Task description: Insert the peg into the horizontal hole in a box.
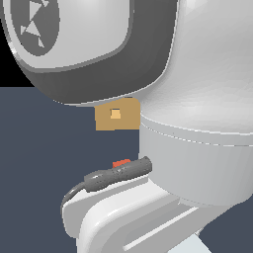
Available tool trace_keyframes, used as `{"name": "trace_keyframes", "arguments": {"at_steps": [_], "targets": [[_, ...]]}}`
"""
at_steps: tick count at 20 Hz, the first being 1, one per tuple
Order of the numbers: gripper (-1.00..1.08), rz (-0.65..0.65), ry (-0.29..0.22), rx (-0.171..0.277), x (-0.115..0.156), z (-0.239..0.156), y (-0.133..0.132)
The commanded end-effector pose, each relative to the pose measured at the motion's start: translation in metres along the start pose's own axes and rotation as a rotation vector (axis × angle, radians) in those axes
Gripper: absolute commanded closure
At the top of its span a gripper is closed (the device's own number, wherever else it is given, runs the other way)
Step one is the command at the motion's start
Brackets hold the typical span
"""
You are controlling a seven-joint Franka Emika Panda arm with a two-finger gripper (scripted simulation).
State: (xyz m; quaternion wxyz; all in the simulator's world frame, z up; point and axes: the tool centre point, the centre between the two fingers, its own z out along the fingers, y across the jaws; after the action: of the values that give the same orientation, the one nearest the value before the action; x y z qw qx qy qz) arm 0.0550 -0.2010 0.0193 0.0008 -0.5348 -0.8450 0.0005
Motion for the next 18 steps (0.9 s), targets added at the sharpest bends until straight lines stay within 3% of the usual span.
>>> {"name": "trace_keyframes", "arguments": {"at_steps": [1, 10, 18], "targets": [[1.08, 0.004, 0.000, -0.001, 0.005, -0.001, 0.001], [1.08, 0.049, 0.000, -0.001, 0.041, -0.008, -0.002], [1.08, 0.129, 0.000, -0.001, 0.105, -0.020, -0.002]]}}
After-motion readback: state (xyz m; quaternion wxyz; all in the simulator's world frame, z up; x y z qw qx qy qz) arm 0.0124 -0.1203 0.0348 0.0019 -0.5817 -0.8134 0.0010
